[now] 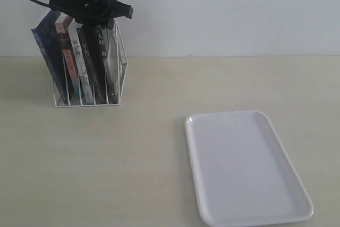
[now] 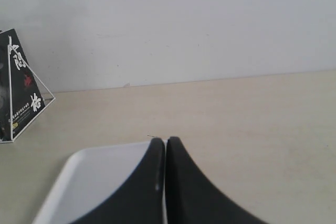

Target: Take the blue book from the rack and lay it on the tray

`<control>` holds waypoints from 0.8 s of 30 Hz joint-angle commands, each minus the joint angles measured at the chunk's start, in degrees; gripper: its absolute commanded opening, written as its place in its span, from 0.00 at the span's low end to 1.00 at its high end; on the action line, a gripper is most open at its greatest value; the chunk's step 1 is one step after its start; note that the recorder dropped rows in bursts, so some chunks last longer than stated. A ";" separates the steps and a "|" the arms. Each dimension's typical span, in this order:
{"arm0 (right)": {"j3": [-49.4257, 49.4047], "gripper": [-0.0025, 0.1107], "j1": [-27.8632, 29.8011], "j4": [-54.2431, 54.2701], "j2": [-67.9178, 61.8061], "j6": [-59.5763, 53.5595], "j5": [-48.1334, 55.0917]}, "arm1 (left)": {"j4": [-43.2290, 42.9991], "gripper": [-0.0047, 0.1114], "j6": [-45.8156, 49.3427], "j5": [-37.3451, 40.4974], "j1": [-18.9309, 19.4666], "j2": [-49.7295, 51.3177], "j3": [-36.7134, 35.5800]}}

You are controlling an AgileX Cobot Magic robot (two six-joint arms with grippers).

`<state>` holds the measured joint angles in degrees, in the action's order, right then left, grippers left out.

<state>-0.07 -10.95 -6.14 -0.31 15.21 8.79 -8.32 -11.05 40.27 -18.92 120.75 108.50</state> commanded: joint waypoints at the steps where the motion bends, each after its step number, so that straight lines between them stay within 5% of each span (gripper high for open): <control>1: 0.07 0.02 0.18 -0.10 0.31 -0.08 -0.49 | -0.54 0.20 -0.66 0.07 -0.03 0.01 0.46; 24: 0.07 0.02 0.18 0.40 0.31 -0.08 -0.39 | -0.54 0.08 -0.90 0.29 -0.03 -6.06 1.47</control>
<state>-0.07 -10.95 -5.92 -0.31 15.21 8.79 -8.79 -11.75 41.90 -18.92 116.24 109.23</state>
